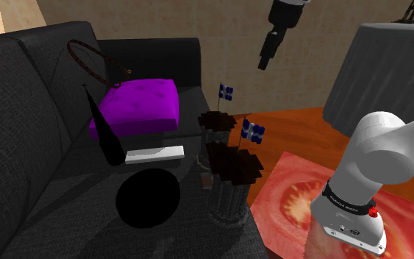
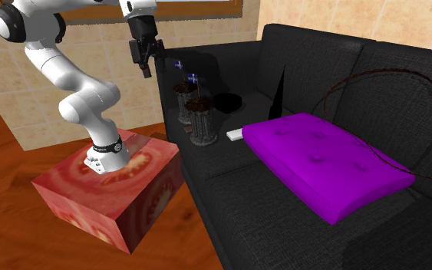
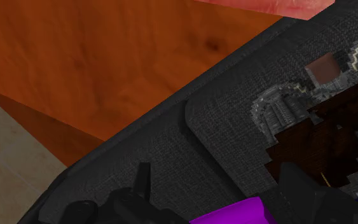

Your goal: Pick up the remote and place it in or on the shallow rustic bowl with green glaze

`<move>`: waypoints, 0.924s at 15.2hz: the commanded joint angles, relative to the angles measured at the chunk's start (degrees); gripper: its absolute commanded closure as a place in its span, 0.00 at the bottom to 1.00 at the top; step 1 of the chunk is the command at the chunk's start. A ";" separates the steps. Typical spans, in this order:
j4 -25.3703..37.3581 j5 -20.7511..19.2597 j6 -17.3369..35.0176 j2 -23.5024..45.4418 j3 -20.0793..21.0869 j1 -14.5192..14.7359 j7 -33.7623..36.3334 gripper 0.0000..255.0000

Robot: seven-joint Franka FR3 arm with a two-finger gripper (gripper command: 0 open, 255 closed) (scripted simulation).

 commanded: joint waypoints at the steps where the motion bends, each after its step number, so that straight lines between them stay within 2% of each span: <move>1: 0.00 0.00 0.00 0.00 0.00 0.00 0.00 0.00; 14: 5.17 2.80 14.29 24.20 3.43 4.07 -1.50 0.00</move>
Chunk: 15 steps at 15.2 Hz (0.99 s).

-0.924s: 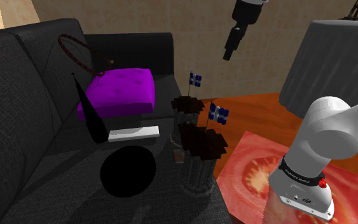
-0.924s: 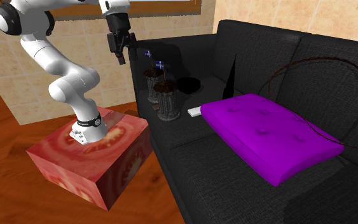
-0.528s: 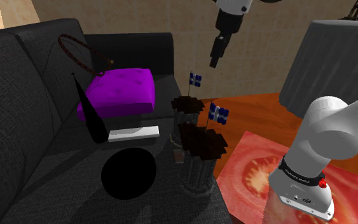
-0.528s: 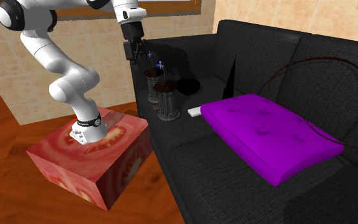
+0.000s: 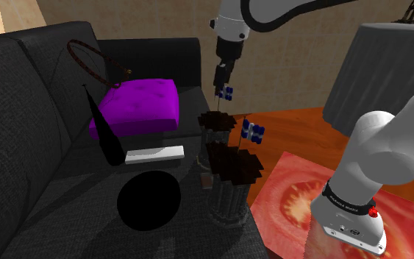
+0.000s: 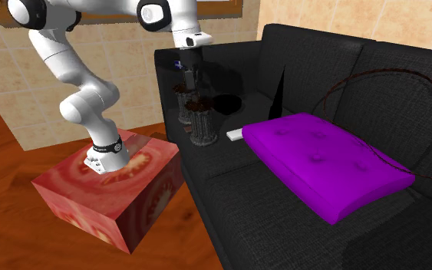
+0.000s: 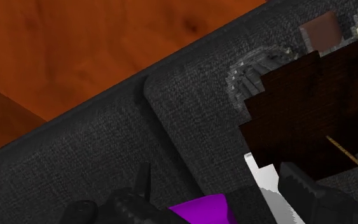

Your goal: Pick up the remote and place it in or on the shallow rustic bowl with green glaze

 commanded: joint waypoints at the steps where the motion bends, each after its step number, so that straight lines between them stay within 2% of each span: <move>1: 1.68 0.32 1.64 4.03 0.76 0.65 -0.12 0.00; 8: 8.64 0.59 6.17 18.07 3.04 2.54 -0.94 0.00; 15: 18.08 -0.27 8.35 32.33 5.26 4.72 -1.51 0.00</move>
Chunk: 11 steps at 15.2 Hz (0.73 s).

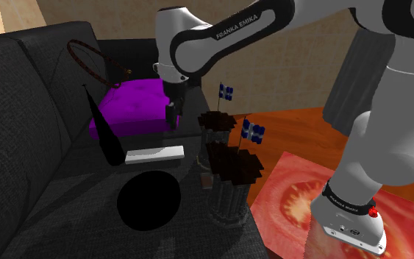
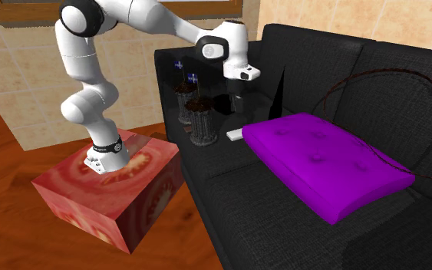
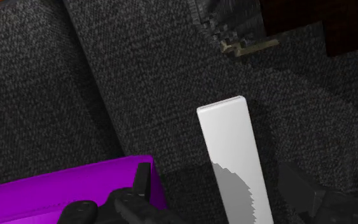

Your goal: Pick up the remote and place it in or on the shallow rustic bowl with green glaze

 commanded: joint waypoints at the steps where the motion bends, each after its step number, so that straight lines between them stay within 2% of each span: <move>1: 2.71 -0.36 0.59 4.06 0.61 0.73 -0.11 0.00; 8: 15.26 -2.05 -0.06 18.68 2.25 3.89 -0.78 0.00; 11: 15.58 -2.34 1.07 20.33 2.24 4.21 -0.74 0.00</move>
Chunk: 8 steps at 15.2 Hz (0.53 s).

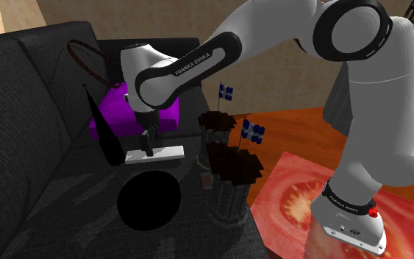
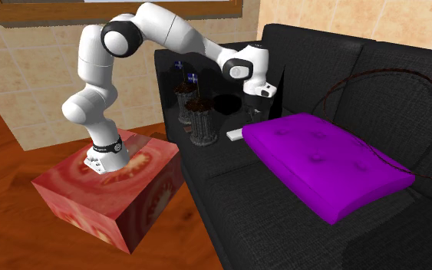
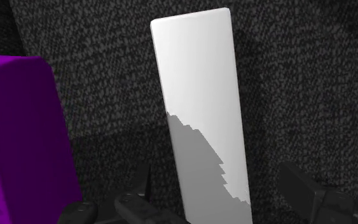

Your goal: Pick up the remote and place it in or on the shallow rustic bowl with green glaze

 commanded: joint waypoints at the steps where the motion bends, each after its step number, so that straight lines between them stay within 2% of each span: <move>1: -0.24 -0.23 1.15 0.98 -0.03 0.21 0.18 0.00; 8: -1.44 -0.71 3.95 2.62 -0.25 0.36 0.48 0.00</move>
